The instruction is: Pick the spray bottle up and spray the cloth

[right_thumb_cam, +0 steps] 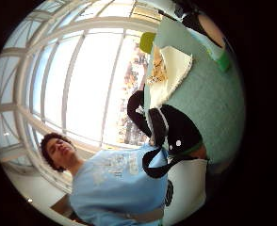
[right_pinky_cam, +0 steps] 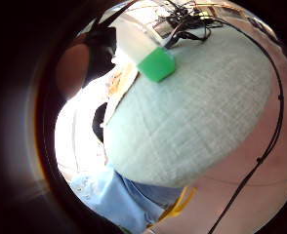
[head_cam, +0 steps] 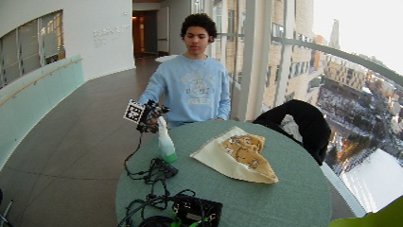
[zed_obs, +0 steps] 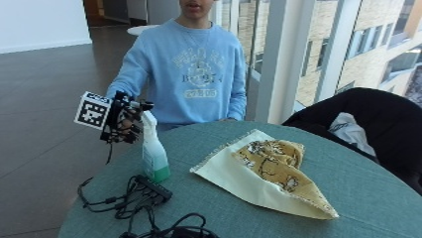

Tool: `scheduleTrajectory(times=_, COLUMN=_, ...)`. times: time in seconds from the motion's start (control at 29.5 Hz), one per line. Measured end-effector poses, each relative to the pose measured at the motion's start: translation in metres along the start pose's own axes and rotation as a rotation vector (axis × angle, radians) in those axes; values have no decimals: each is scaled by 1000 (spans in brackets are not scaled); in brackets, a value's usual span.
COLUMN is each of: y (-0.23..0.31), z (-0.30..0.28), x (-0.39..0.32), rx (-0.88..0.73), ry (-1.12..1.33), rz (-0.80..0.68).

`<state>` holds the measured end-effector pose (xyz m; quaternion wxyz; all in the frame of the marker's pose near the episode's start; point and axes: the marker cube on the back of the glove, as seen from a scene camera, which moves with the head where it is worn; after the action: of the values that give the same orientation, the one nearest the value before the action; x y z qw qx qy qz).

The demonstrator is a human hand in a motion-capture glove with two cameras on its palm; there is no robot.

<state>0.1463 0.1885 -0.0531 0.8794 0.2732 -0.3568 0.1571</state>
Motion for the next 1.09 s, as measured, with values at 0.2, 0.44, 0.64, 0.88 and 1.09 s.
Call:
scheduleTrajectory(times=0.2, y=-44, z=6, x=23, rx=22, ry=-88, rz=67)
scheduleTrajectory(times=0.44, y=-83, z=29, x=34, rx=13, ry=-157, rz=78)
scheduleTrajectory(times=0.64, y=-108, z=40, x=36, rx=73, ry=-163, rz=71)
scheduleTrajectory(times=0.88, y=-113, z=45, x=34, rx=199, ry=-145, rz=34)
scheduleTrajectory(times=1.09, y=-113, z=52, x=8, rx=199, ry=-98, rz=-15)
